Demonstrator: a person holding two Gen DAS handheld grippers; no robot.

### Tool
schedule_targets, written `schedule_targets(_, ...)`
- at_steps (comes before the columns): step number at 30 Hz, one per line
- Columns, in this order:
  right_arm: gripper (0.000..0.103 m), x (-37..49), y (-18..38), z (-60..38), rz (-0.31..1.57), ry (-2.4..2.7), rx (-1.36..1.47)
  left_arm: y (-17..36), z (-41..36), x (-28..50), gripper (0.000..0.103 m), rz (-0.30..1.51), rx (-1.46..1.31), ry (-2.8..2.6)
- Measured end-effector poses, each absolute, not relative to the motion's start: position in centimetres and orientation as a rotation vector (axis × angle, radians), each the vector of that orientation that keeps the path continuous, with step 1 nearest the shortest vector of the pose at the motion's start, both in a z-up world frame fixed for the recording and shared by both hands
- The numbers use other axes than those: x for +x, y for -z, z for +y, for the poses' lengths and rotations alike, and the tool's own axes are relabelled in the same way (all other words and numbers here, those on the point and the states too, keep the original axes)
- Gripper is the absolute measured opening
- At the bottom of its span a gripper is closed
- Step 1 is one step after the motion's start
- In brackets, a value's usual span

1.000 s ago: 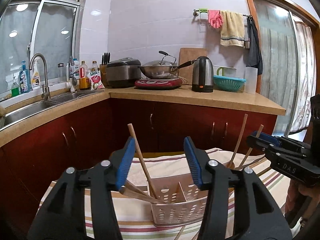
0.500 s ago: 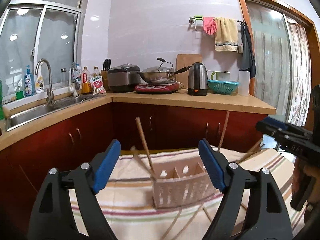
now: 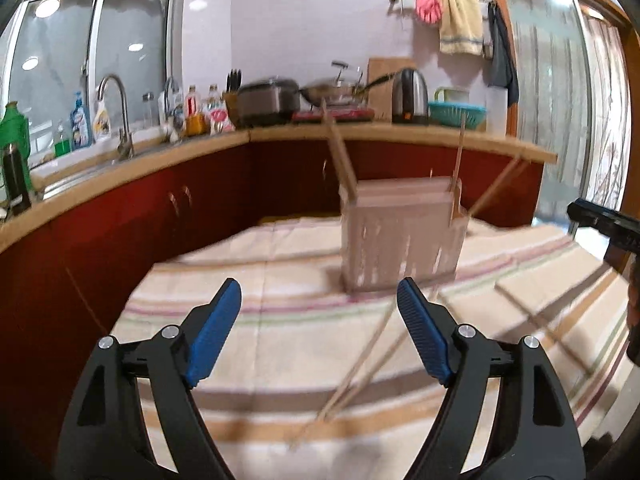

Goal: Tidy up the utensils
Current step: 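Move the left tool back to the loose chopsticks and close on one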

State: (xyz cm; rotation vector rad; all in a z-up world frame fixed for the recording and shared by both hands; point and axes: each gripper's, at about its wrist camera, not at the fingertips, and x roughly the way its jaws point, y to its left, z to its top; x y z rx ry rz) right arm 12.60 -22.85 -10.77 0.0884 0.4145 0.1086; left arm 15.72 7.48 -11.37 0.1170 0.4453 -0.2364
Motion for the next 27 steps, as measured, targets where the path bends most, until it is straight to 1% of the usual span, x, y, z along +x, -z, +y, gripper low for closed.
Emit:
schedule_targets(4,0.056,11.3,13.0,-22.8,0.466,-0.095,0.082,14.6,8.1,14.8,0.076,0.510,0.154,0.232)
schedule_targets(9,0.056,10.2,15.3,-22.6,0.531,-0.093,0.071,18.0,8.8,14.7,0.065,0.592,0.185,0.239)
schedule_targets(13,0.056,9.8,15.9,-22.7,0.557,-0.086,0.072,20.2,9.5,15.2,0.061,0.655,0.170,0.247)
schedule_targets(17,0.056,9.8,16.3,-22.8,0.570,-0.078,0.070,21.8,9.7,15.9,0.054,0.714,0.181,0.262)
schedule_targets(22,0.056,9.7,16.9,-23.1,0.583,-0.073,0.096,22.7,9.8,16.8,0.035,0.777,0.179,0.301)
schedule_targets(24,0.056,9.7,16.9,-23.3,0.584,-0.071,0.108,22.9,9.8,17.1,0.021,0.794,0.160,0.328)
schedule_targets(25,0.056,9.7,16.9,-23.3,0.583,-0.070,0.109,22.8,9.7,16.9,0.019,0.792,0.162,0.332)
schedule_targets(26,0.056,9.6,16.9,-23.4,0.581,-0.068,0.108,22.8,9.4,16.7,0.015,0.789,0.176,0.338)
schedule_targets(27,0.056,9.5,16.9,-23.4,0.579,-0.068,0.108,22.7,9.2,16.4,0.014,0.787,0.190,0.336)
